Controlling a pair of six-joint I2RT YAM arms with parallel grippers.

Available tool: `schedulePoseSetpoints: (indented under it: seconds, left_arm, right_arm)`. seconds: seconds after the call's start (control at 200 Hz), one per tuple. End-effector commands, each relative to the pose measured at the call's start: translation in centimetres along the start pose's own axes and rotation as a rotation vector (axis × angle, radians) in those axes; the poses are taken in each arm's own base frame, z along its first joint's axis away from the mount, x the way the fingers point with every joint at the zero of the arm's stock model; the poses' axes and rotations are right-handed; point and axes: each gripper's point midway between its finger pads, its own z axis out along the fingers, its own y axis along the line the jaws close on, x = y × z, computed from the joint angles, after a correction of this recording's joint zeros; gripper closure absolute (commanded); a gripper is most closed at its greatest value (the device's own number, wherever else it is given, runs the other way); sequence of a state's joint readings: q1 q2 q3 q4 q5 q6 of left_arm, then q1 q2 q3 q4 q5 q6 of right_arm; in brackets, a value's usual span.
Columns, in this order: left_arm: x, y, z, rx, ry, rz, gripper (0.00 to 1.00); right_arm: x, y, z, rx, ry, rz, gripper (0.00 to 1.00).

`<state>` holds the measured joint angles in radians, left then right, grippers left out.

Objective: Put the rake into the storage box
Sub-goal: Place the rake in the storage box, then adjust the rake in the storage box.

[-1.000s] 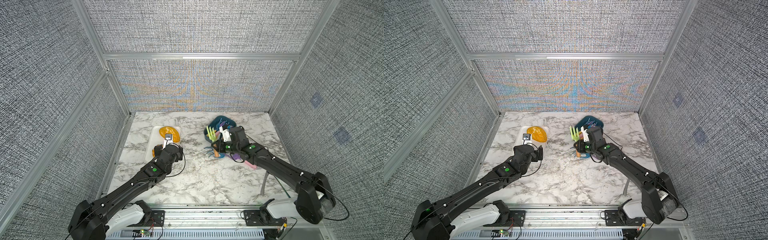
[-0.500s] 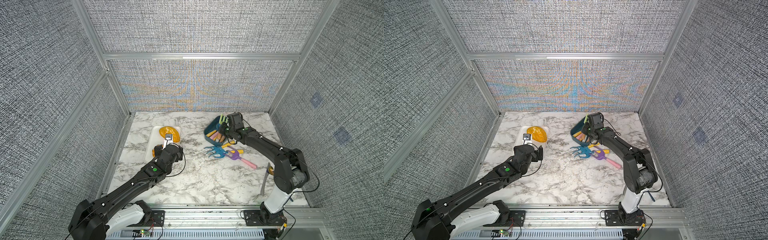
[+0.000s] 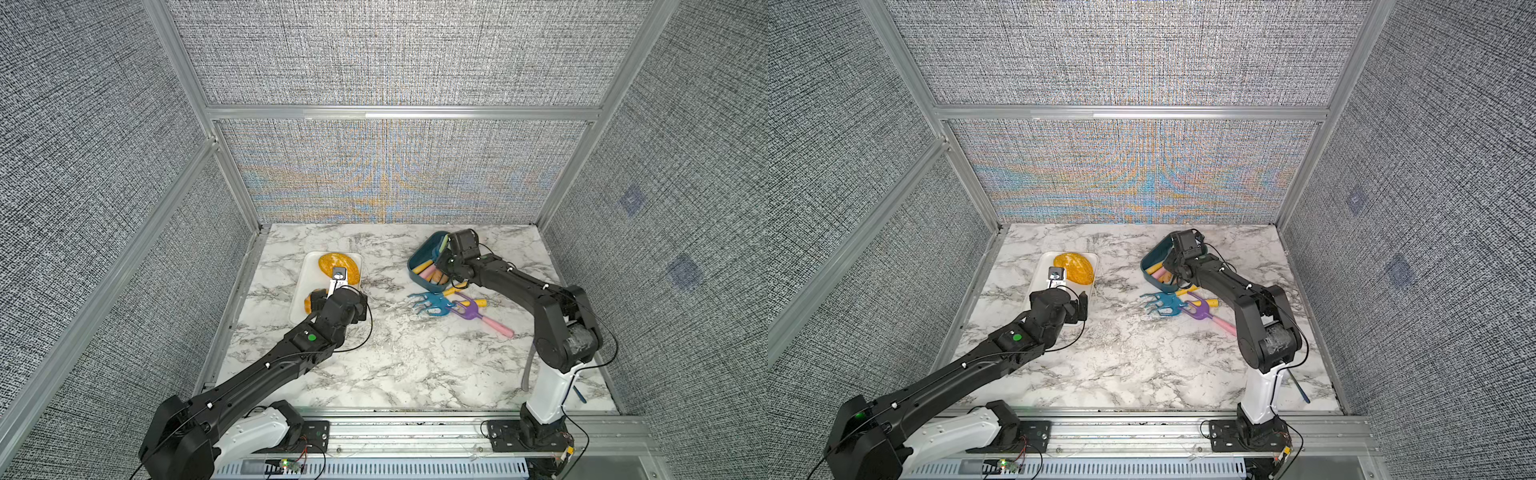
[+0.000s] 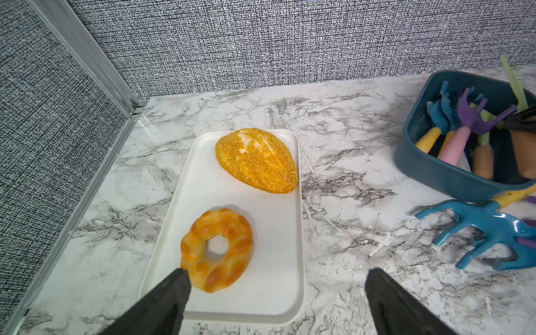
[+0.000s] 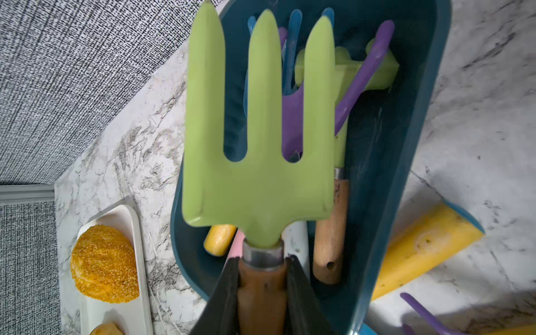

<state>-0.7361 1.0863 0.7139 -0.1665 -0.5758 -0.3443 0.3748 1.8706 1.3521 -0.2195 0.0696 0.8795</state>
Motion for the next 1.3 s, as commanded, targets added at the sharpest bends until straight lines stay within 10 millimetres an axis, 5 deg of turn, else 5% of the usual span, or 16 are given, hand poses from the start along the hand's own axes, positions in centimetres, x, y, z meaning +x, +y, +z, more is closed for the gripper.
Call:
schedulePoseSetpoints:
  seconds: [0.0, 0.115, 0.22, 0.601, 0.801, 0.911, 1.071, 1.296]
  left_arm:
    - [-0.5, -0.4, 0.1, 0.014, -0.011, -0.008, 0.01]
    - [-0.4, -0.7, 0.3, 0.023, 0.000, 0.000, 0.01]
    - [-0.3, -1.0, 0.6, 0.028, 0.009, 0.005, 0.01]
    - [0.2, -1.4, 1.1, 0.037, 0.028, 0.016, 0.01]
    - [0.5, -1.8, 1.4, 0.044, 0.041, 0.021, 0.01]
    - [0.6, -2.0, 1.7, 0.048, 0.049, 0.023, 0.01]
    - [0.6, -1.9, 1.7, 0.042, 0.049, 0.026, 0.01]
    - [0.6, -1.9, 1.6, 0.043, 0.046, 0.026, 0.01]
  right_arm:
    - [-0.4, 0.0, 0.3, -0.005, -0.014, 0.005, 0.82]
    - [-0.5, -0.2, 0.3, -0.008, -0.012, -0.003, 0.32]
    - [-0.5, 0.0, 0.1, -0.028, -0.008, -0.013, 0.22]
    - [-1.1, 0.1, -4.0, -0.123, -0.046, -0.161, 0.21]
    - [0.0, 1.4, -5.8, -0.258, -0.011, -0.275, 0.32]
    - [1.6, 2.4, -4.9, -0.301, 0.062, -0.294, 0.45]
    - [3.0, 1.6, -2.2, -0.250, 0.113, -0.273, 0.51]
    - [1.8, 0.0, 0.4, -0.121, 0.067, -0.240, 0.61]
